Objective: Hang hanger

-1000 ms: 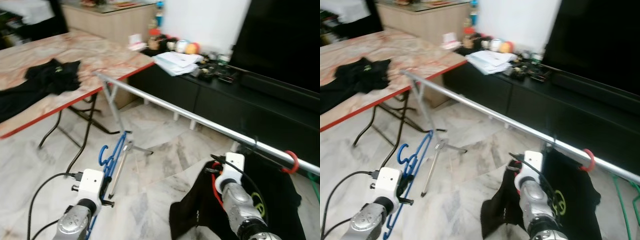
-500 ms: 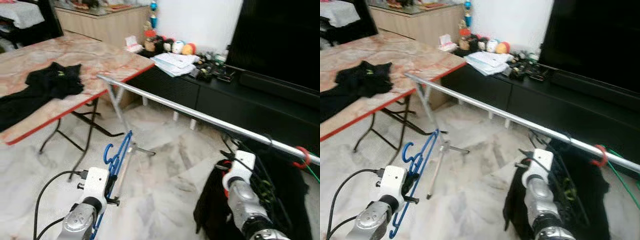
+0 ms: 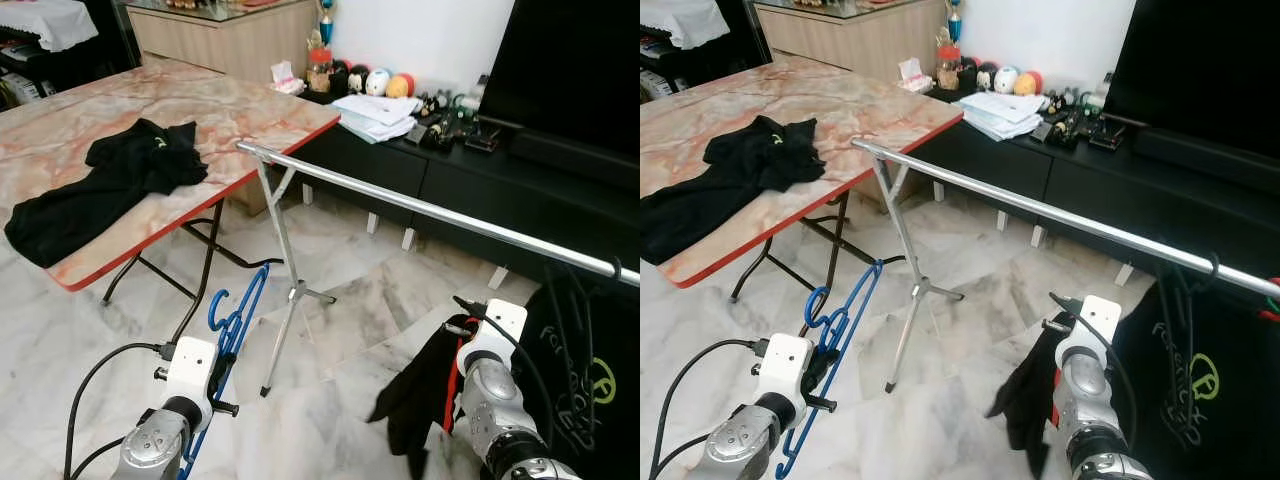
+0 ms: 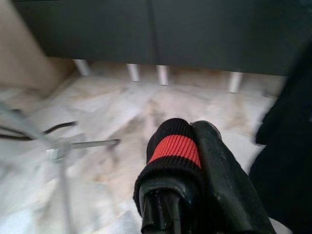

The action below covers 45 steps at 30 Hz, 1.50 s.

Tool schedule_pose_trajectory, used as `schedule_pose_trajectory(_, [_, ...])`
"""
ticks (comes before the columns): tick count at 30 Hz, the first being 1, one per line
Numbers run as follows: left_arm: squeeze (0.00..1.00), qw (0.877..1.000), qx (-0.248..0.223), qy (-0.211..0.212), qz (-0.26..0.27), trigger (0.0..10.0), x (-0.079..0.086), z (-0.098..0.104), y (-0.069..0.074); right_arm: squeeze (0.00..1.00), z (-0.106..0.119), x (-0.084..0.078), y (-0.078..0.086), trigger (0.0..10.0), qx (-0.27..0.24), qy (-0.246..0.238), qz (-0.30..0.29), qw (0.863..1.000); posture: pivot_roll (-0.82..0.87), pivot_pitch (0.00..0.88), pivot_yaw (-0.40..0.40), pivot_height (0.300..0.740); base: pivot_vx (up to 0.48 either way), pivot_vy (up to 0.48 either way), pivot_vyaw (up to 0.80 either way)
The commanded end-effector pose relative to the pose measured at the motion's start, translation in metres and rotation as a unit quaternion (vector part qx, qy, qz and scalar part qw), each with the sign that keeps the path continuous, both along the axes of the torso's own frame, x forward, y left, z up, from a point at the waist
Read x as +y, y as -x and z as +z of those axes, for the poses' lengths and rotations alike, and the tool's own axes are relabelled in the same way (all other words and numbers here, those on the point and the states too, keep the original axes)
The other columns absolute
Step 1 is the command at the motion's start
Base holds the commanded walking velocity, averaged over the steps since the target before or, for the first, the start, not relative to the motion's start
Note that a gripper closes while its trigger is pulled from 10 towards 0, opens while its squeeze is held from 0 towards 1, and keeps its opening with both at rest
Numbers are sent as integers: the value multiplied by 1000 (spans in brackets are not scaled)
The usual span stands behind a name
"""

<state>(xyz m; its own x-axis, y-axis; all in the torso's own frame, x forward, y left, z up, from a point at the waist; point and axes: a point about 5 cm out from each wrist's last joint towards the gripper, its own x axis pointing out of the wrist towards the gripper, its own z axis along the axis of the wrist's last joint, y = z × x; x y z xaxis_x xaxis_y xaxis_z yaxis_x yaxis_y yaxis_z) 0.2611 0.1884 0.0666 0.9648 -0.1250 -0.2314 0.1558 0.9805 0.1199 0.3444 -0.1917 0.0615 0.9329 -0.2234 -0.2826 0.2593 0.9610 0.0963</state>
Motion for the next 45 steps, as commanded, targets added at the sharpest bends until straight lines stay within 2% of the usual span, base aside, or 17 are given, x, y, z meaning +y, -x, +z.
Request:
schedule_pose_trajectory(1, [0,1000,-4,5,2,10000,-2,1,-1,0,-4,1,4,10000,3,4,12,1000,59,38,36,740,0,0,0])
schedule_pose_trajectory(7, [0,1000,2,13,16,10000,-1,-6,2,0,-26,-8,22,10000,39,11,-7,999,54,33,33,740,0,0,0])
schedule_pose_trajectory(12, [0,999,13,22,23,10000,-3,-11,4,0,-31,-14,30,10000,42,13,-10,999,48,35,23,740,0,147,0])
schedule_pose_trajectory(22, [0,999,14,25,21,10000,-7,-14,4,0,-33,-8,33,10000,41,11,-1,999,49,38,14,740,0,480,0])
schedule_pose_trajectory(26, [0,999,13,26,21,10000,-7,-14,4,0,-32,-3,32,10000,37,5,9,999,47,37,14,740,0,480,-731])
schedule_pose_trajectory(41, [0,999,12,25,14,10000,-9,-15,2,0,-31,-4,33,10000,38,8,12,999,44,39,15,740,0,480,-800])
schedule_pose_trajectory(45, [0,1000,9,21,14,10000,-8,-15,2,0,-30,-3,33,10000,34,12,14,999,48,39,15,740,0,0,-400])
